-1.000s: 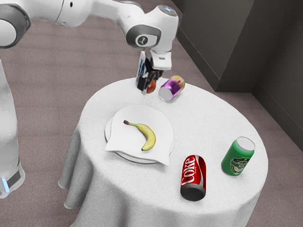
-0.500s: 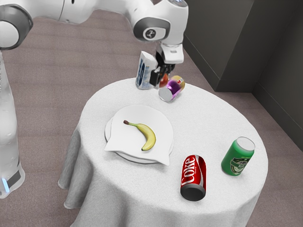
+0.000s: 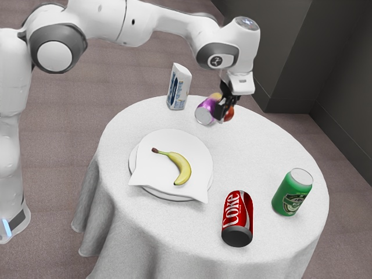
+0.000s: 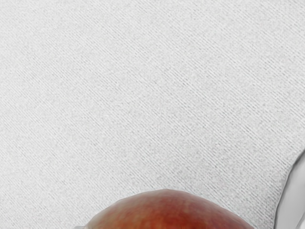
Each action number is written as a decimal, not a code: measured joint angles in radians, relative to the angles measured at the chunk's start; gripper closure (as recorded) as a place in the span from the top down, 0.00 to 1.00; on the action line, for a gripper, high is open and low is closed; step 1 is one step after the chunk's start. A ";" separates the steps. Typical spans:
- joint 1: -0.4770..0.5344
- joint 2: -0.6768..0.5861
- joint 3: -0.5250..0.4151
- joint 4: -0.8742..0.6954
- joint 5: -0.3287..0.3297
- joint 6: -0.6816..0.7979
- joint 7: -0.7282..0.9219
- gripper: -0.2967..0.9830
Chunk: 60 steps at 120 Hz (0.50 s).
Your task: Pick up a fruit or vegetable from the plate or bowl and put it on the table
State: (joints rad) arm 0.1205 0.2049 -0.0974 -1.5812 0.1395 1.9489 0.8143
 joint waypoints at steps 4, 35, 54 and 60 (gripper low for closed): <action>-0.002 0.014 0.000 0.011 0.000 0.001 -0.001 0.46; -0.008 0.038 0.001 0.024 -0.004 0.013 -0.007 0.61; -0.008 0.038 0.002 0.022 -0.009 0.012 -0.006 0.72; -0.009 0.038 0.004 0.022 -0.011 0.012 -0.006 0.73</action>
State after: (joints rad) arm 0.1119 0.2426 -0.0932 -1.5589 0.1289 1.9606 0.8084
